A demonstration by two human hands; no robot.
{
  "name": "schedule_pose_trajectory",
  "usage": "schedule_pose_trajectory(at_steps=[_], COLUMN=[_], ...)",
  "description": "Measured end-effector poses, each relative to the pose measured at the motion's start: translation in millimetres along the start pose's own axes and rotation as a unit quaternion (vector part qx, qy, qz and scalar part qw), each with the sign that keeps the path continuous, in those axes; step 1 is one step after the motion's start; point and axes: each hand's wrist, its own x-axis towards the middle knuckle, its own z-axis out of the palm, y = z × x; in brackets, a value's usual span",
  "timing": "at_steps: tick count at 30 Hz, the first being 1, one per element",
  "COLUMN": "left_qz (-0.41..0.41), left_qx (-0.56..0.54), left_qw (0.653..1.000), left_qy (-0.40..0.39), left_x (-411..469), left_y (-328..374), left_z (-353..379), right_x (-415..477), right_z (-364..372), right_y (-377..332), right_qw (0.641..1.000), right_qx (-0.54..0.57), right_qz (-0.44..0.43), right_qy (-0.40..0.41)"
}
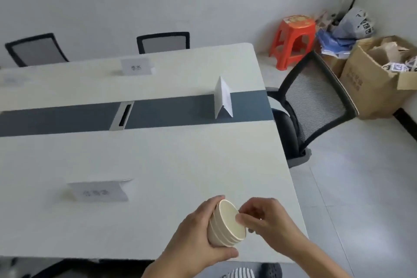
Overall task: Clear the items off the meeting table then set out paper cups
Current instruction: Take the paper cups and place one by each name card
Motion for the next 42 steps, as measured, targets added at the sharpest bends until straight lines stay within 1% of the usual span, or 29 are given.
schedule_pose_trajectory(at_steps=[3, 7, 11, 13, 15, 18, 21, 23, 26, 30, 35, 42], left_qz=[-0.048, -0.108, -0.133, -0.153, -0.176, -0.213, -0.231, -0.23, -0.239, -0.226, -0.204, -0.184], left_qx=[0.003, -0.055, -0.061, -0.07, -0.081, -0.094, -0.062, -0.036, -0.037, -0.085, -0.09, -0.088], left_qw=[0.998, 0.987, 0.98, 0.974, 0.967, 0.943, 0.928, 0.928, 0.933, 0.933, 0.938, 0.95], left_qy=[0.049, 0.107, 0.138, 0.15, 0.167, 0.237, 0.286, 0.29, 0.265, 0.266, 0.267, 0.238], left_x=[5, -4, -14, -17, -20, -20, -8, 5, 23, 38, 52, 90], left_y=[-4, -18, -42, -63, -91, -148, -210, -246, -283, -302, -311, -320], left_z=[0, -4, -19, -34, -59, -113, -165, -188, -203, -208, -215, -240], right_x=[36, 67, 93, 109, 126, 151, 176, 193, 215, 245, 288, 369], right_z=[-3, 11, 34, 46, 58, 74, 90, 102, 120, 141, 166, 197], right_y=[-7, -21, -37, -48, -60, -80, -93, -97, -101, -105, -114, -127], right_qw=[0.998, 0.987, 0.979, 0.981, 0.986, 0.994, 0.996, 0.995, 0.993, 0.989, 0.983, 0.97], right_qx=[-0.007, -0.033, -0.042, -0.036, -0.026, -0.015, -0.031, -0.054, -0.079, -0.112, -0.161, -0.242], right_qz=[-0.004, -0.011, 0.006, 0.01, 0.009, 0.007, 0.02, 0.028, 0.047, 0.068, 0.06, 0.024], right_qy=[-0.068, -0.159, -0.199, -0.191, -0.163, -0.108, -0.082, -0.078, -0.074, -0.072, -0.064, 0.006])
